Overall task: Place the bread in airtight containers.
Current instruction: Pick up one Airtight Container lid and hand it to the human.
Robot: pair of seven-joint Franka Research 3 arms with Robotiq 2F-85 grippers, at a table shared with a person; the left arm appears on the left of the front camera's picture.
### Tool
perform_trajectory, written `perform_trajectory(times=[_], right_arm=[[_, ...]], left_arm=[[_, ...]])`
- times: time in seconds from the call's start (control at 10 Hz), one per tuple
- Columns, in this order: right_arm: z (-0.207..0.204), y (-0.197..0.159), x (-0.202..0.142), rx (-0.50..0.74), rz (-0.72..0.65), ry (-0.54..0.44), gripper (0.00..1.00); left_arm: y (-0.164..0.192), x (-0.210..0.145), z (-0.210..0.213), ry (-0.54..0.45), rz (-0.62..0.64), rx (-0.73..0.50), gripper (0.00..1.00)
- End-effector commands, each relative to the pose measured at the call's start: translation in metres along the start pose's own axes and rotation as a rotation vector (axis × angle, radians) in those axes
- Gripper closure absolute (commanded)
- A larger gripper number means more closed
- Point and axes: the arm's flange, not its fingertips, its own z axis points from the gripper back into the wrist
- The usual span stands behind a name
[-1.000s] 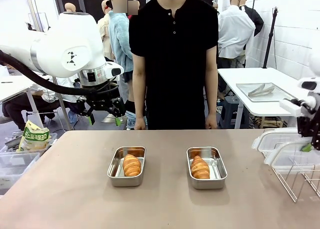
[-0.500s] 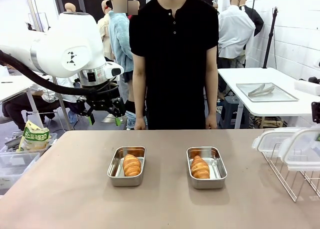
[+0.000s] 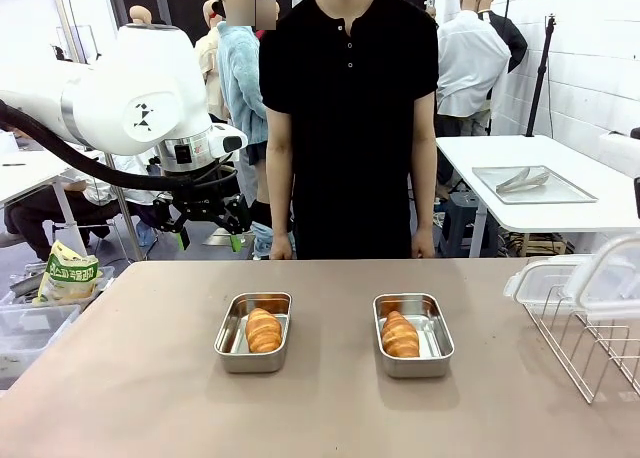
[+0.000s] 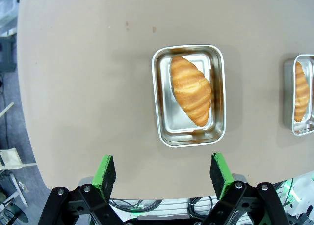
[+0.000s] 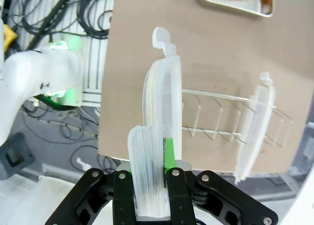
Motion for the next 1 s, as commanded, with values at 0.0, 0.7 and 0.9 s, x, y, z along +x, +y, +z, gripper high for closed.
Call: perform_trajectory(times=[0.0, 0.7, 0.9], right_arm=[[0.009, 0.007, -0.003, -0.103, 0.037, 0.012, 1.00], [0.032, 0.018, 0.014, -0.153, 0.186, -0.019, 1.00], [0.038, 0.010, 0.044, -0.217, 0.320, -0.008, 1.00]], left_arm=[[0.002, -0.001, 0.002, -0.002, 0.001, -0.001, 0.00], [0.002, -0.001, 0.002, -0.002, 0.001, -0.001, 0.00], [0.002, -0.001, 0.002, -0.002, 0.001, -0.001, 0.00]])
